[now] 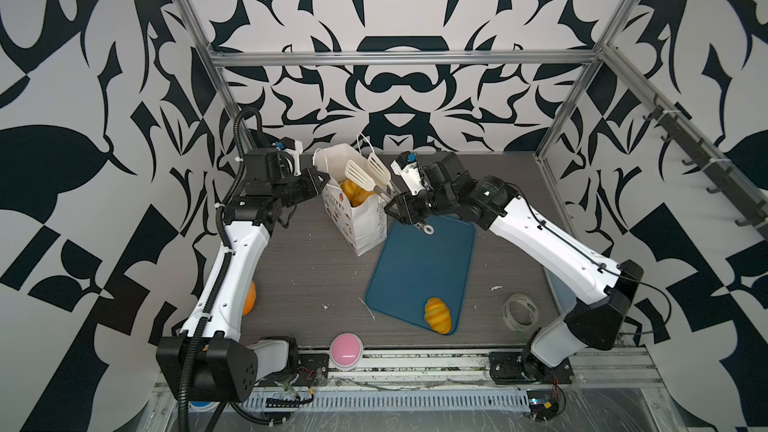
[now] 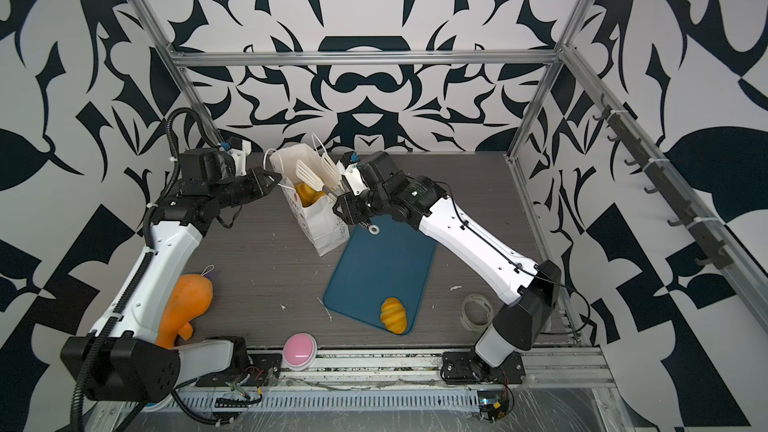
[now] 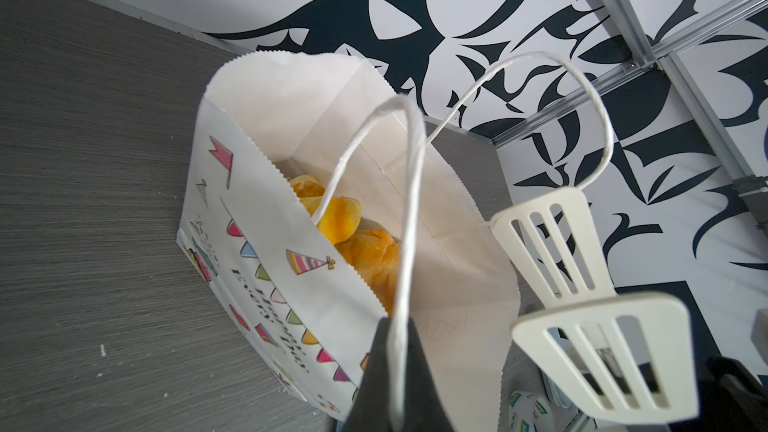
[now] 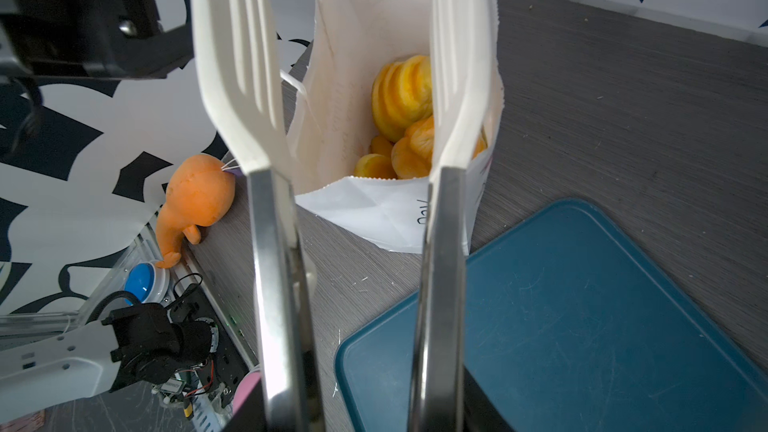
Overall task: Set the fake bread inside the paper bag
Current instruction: 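Lower the puffy roll into the bag held by the left gripper, open tongs, then raise the empty right tongs and move them over the striped roll on the tray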
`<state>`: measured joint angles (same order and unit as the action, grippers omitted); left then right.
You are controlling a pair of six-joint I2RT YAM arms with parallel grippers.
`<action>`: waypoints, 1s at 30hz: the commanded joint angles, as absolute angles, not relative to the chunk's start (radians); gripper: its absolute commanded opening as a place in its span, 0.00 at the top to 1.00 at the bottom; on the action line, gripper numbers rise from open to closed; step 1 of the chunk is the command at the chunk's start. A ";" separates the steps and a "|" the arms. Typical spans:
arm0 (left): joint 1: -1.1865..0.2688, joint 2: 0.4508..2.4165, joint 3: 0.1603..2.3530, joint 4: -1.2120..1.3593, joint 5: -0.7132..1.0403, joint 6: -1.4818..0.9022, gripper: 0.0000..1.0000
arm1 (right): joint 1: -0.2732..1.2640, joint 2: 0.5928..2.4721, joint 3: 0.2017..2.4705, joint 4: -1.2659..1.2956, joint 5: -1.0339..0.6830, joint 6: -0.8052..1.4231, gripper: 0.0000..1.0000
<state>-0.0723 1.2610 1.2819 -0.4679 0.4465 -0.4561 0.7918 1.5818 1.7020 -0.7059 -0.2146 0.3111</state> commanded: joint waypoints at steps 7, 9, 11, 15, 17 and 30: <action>-0.071 1.266 1.264 -0.463 0.462 -0.462 1.00 | 0.814 1.451 1.676 -0.656 -0.230 0.326 0.51; -0.070 1.265 1.266 -0.462 0.459 -0.462 1.00 | 0.817 1.432 1.657 -0.658 -0.225 0.330 0.51; -0.071 1.267 1.263 -0.463 0.462 -0.462 1.00 | 0.819 1.410 1.636 -0.664 -0.216 0.334 0.51; -0.071 1.266 1.264 -0.463 0.463 -0.464 1.00 | 0.821 1.363 1.592 -0.671 -0.203 0.348 0.51; -0.071 1.265 1.264 -0.463 0.460 -0.463 1.00 | 0.821 1.335 1.565 -0.681 -0.192 0.357 0.51; -0.071 1.264 1.264 -0.462 0.460 -0.463 1.00 | 0.821 1.142 1.344 -0.769 -0.132 0.442 0.51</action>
